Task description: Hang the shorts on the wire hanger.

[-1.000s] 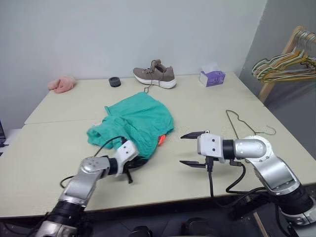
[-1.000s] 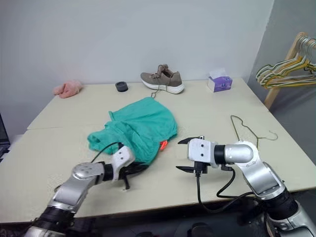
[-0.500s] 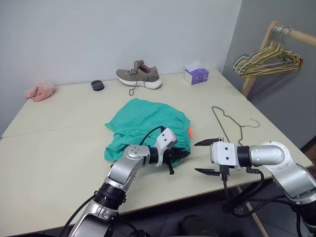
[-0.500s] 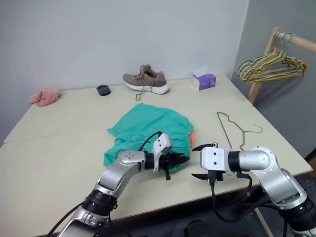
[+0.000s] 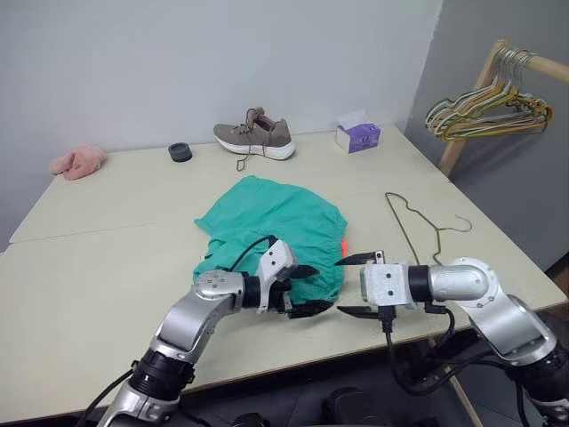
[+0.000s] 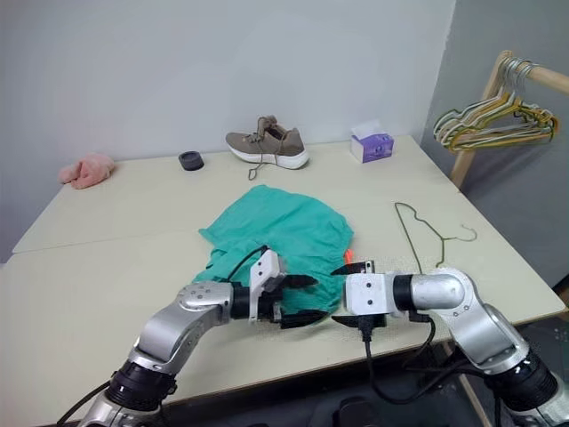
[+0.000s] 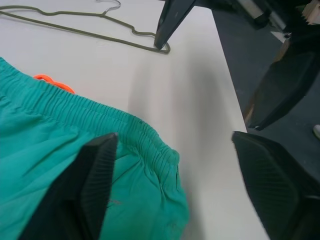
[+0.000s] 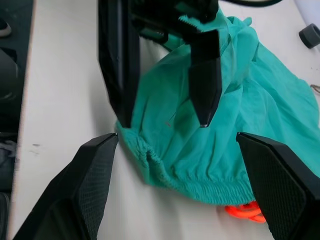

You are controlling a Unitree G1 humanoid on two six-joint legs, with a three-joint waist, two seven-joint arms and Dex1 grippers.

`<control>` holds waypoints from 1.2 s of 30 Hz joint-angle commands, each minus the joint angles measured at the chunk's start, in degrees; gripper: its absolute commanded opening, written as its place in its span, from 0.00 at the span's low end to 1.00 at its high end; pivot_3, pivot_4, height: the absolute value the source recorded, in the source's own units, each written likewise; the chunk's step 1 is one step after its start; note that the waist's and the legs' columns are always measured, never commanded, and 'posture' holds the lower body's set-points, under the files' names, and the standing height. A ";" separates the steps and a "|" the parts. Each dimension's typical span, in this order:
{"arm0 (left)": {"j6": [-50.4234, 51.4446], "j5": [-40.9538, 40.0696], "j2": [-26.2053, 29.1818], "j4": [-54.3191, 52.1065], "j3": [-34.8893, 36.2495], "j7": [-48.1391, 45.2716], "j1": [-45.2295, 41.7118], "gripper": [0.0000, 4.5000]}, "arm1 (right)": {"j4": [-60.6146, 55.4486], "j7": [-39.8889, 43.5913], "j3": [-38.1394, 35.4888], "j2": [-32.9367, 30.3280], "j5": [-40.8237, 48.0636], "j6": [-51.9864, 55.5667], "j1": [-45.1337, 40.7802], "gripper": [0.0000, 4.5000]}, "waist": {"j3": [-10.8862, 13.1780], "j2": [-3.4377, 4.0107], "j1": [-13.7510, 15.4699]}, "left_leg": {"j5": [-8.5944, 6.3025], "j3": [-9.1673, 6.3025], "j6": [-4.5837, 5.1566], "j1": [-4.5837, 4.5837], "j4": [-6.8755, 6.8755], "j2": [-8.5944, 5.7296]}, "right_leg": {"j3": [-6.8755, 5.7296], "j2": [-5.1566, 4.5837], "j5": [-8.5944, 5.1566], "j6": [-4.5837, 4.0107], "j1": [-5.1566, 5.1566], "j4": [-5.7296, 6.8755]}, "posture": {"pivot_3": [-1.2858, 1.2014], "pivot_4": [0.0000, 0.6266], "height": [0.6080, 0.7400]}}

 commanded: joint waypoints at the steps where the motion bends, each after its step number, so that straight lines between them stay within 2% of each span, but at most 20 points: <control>1: -1.27 -2.99 4.88 -3.30 6.35 -1.84 0.30 0.99 | 3.17 -2.85 2.95 2.59 -5.02 -4.10 -2.58 0.90 | 0.00 0.00 -0.04 | 0.00 -0.01 0.00 0.01 -0.01 0.04 | 0.00 0.00 0.00 0.00 -0.01 0.01 | 0.43 0.00 1.00; 8: -4.95 -4.03 17.06 -1.42 16.13 -6.02 5.34 0.99 | 13.74 -6.39 9.70 7.27 -14.74 -12.00 -5.91 0.90 | 0.01 0.00 0.06 | 0.00 -0.04 0.00 0.01 -0.05 0.10 | 0.01 -0.01 -0.01 -0.03 -0.07 0.03 | 0.44 0.00 1.00; 13: -9.56 -2.53 21.01 1.18 18.62 -7.16 9.21 0.99 | 19.64 -7.12 11.20 7.66 -18.32 -16.43 -7.55 0.90 | 0.02 -0.01 0.60 | 0.00 -0.07 0.00 -0.02 -0.02 0.09 | 0.02 -0.12 -0.01 -0.03 -0.04 0.01 | 0.45 0.00 1.00; 14: -10.40 -2.39 21.36 1.64 19.02 -7.08 9.79 0.99 | 20.35 -7.46 11.11 7.89 -18.65 -16.94 -7.84 0.90 | 0.02 -0.01 0.65 | 0.00 -0.08 0.00 -0.02 -0.02 0.09 | 0.04 -0.15 0.00 -0.01 -0.04 0.01 | 0.45 0.00 1.00; 17: -12.49 -1.95 21.59 2.94 19.79 -6.44 10.93 1.00 | 21.69 -7.42 11.12 7.79 -19.57 -18.50 -8.54 0.78 | 0.00 -0.04 0.78 | 0.00 -0.10 0.00 0.01 0.00 0.09 | 0.04 -0.31 0.02 0.02 -0.01 0.02 | 0.45 0.00 1.00; 21: -15.92 0.10 21.68 4.30 19.44 -6.08 12.26 1.00 | 17.93 -2.12 9.56 5.43 -15.64 -18.56 -7.99 0.48 | 0.02 -0.02 1.47 | 0.01 -0.10 0.00 0.01 -0.01 0.09 | 0.01 -0.31 0.02 0.01 -0.03 0.03 | 0.46 0.00 1.00; 26: -17.34 0.42 21.18 4.84 19.30 -6.06 13.04 1.00 | 15.24 2.82 9.61 2.86 -12.82 -17.34 -6.66 0.48 | 0.01 -0.02 1.94 | 0.00 -0.11 0.01 0.00 -0.03 0.13 | -0.03 -0.30 0.01 0.00 -0.05 0.03 | 0.45 0.00 1.00; 36: -21.73 2.72 18.56 8.67 18.55 -2.92 11.38 1.00 | 19.73 -1.62 10.11 5.24 -20.42 -17.36 -8.08 0.48 | 0.01 -0.02 1.96 | 0.00 -0.08 0.01 0.03 -0.01 0.09 | -0.07 -0.29 0.02 0.00 -0.01 0.08 | 0.45 0.00 1.00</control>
